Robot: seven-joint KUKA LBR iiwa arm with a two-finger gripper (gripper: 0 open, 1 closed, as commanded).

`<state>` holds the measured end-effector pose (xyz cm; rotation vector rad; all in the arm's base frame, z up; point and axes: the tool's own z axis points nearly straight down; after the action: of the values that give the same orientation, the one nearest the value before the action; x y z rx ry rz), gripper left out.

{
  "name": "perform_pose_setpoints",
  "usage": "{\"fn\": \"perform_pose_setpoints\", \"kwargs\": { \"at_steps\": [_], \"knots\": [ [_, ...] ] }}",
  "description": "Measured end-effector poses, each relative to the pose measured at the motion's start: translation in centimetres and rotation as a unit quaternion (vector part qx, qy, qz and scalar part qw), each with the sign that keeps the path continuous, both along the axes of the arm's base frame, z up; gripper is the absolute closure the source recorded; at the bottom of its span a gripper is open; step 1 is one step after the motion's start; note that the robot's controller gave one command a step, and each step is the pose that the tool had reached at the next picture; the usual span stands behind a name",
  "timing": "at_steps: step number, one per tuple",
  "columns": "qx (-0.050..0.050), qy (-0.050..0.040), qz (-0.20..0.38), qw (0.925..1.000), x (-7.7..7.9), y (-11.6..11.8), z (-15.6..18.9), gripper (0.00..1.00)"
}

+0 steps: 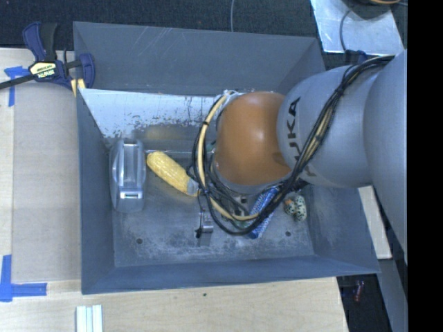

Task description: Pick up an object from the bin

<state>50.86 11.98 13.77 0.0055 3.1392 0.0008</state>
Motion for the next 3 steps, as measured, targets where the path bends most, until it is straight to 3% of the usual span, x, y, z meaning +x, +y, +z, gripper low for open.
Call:
{"fn": "perform_pose_setpoints", "kwargs": {
  "at_steps": [1, 2, 3],
  "knots": [
    [0.0, 0.0, 0.0, 1.0, 0.0, 0.0, 0.0, 0.0],
    [0.0, -0.0001, 0.002, 1.0, 1.9, -6.4, -1.8, 0.0],
    [0.001, -0.0013, -0.105, 0.9944, 3.4, -10.7, -0.6, 0.0]
  ]
}}
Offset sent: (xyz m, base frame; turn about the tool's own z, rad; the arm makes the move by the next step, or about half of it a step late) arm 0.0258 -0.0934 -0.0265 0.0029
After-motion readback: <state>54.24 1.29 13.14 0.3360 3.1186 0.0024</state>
